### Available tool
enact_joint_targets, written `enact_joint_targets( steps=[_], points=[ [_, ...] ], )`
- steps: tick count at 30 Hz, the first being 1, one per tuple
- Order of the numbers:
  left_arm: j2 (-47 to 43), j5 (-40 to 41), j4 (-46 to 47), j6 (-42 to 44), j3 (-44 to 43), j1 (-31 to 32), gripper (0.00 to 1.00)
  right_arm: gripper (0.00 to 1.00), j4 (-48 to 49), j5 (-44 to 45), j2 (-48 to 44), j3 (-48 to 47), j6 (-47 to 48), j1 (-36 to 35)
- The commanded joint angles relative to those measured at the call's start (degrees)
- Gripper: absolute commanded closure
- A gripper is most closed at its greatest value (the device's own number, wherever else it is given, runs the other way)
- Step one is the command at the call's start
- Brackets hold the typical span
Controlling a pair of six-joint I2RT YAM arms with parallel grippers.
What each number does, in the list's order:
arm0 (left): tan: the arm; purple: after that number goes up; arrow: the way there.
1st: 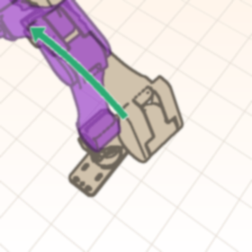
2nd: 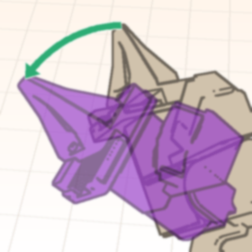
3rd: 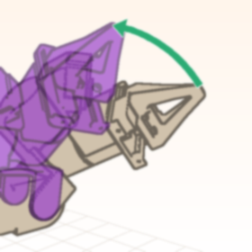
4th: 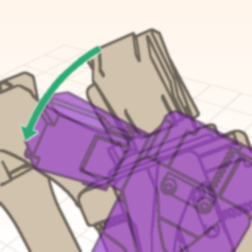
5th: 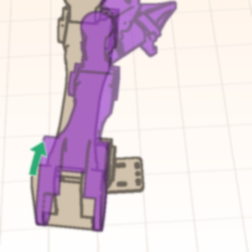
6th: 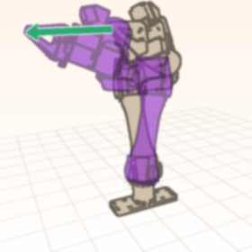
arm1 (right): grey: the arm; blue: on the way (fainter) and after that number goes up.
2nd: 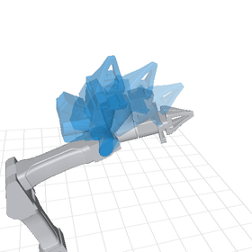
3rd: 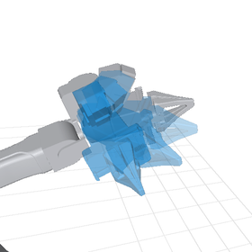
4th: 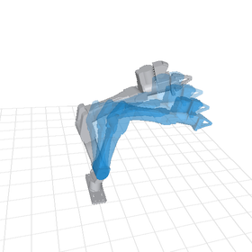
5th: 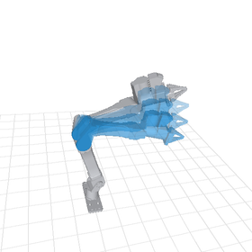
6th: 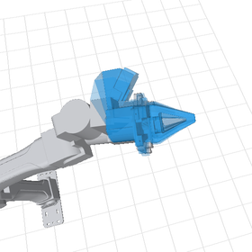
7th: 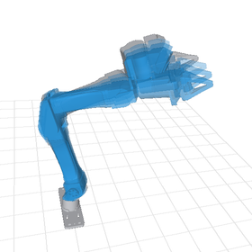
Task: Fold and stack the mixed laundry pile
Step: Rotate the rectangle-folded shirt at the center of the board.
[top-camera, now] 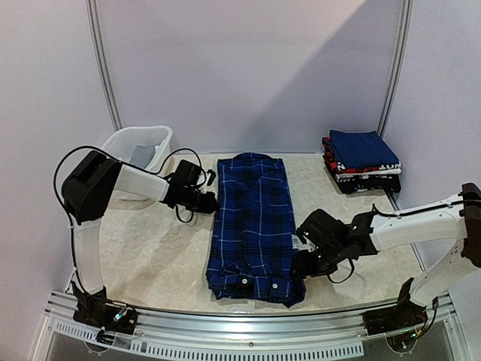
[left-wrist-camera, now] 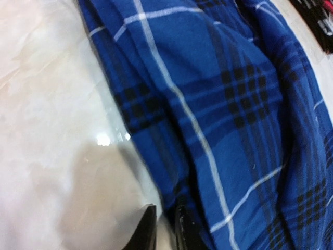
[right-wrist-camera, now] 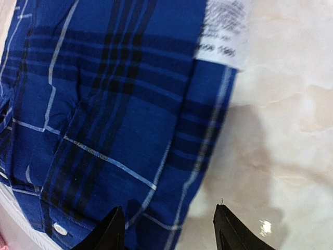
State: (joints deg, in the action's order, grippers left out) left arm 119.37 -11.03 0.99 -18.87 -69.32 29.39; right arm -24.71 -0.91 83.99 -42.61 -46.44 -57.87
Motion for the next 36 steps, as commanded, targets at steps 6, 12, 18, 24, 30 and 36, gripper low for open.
enact_joint_targets(
  steps=[6, 12, 18, 24, 30, 36],
  points=[
    [-10.85, 4.38, 0.71, -0.42, 10.76, -0.70, 0.68, 0.34, -11.25, 13.57, -9.40, -4.56, 2.68, -0.39],
    [-18.08, 9.95, 0.53, -0.69, 16.30, 0.58, 0.52, 0.29, -8.68, 17.30, -12.58, -4.09, 4.17, -0.40],
    [-26.81, 23.20, -6.56, -2.03, 20.05, 6.49, 0.41, 0.26, -1.60, 22.24, -11.88, -1.80, 4.30, -0.37],
    [-37.60, 36.52, -11.00, -4.96, 25.65, 14.39, 0.05, 0.10, 8.17, 20.70, -12.45, 2.46, 5.33, -0.35],
    [-44.35, 40.35, -11.87, -9.93, 30.65, 18.24, 0.01, 0.01, 10.42, 19.35, -14.32, 5.37, 5.98, -0.40],
    [-47.26, 34.27, -7.99, -14.23, 35.91, 19.09, 0.00, 0.01, 11.42, 15.38, -16.34, 8.58, 5.83, -0.34]
  ],
)
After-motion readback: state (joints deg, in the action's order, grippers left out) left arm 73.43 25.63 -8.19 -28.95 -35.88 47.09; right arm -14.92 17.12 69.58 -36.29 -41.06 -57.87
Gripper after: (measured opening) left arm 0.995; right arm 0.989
